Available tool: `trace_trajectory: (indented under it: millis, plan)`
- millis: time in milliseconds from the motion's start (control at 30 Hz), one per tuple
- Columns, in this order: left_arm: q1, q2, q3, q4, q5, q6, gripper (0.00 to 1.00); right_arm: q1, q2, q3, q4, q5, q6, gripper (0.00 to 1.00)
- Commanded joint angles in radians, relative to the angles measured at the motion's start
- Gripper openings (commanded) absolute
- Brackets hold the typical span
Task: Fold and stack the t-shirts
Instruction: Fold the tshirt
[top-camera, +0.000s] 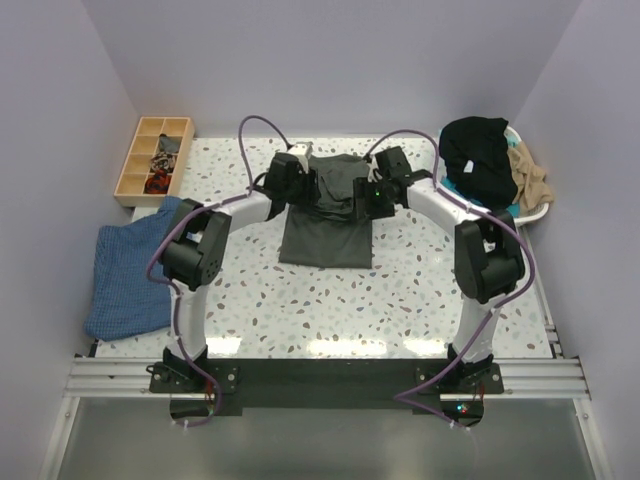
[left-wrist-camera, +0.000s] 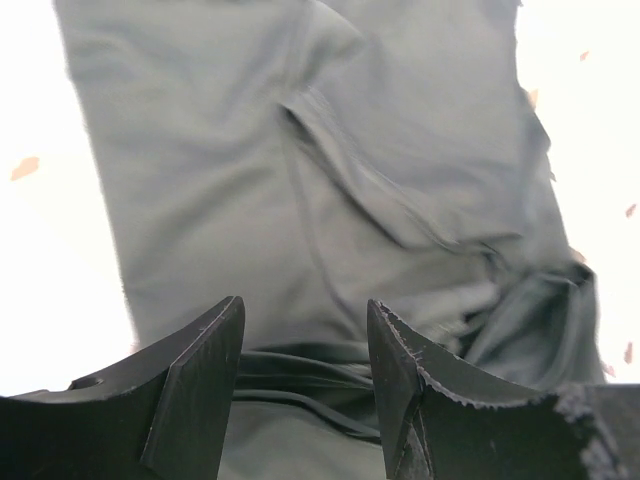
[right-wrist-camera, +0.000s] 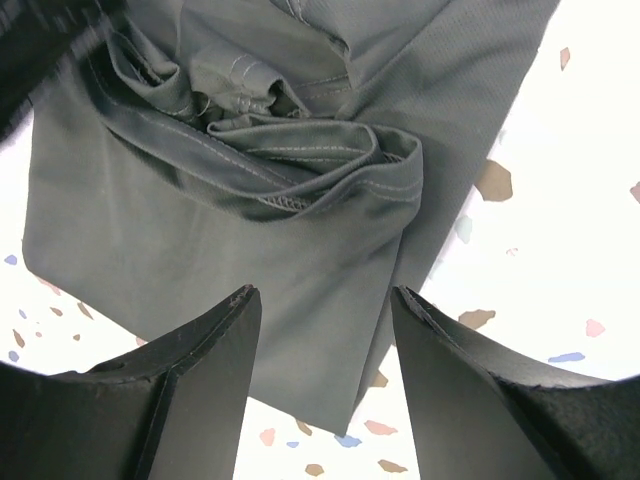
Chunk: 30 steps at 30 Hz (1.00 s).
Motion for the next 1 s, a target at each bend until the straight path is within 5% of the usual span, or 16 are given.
trace_trajectory:
  millis: [0, 400, 967]
  plan:
    - [0.038, -0.033, 0.045, 0.032, -0.068, 0.033, 0.57, 0.001, -0.094, -0.013, 0.041, 0.008, -0.006, 0.60]
    - [0.036, -0.315, -0.161, 0.049, -0.016, -0.056, 0.58, 0.059, 0.039, 0.097, 0.040, -0.230, 0.051, 0.60]
    - [0.036, -0.383, -0.257, 0.055, 0.012, -0.063, 0.57, 0.119, 0.216, 0.231, 0.037, -0.167, 0.046, 0.60]
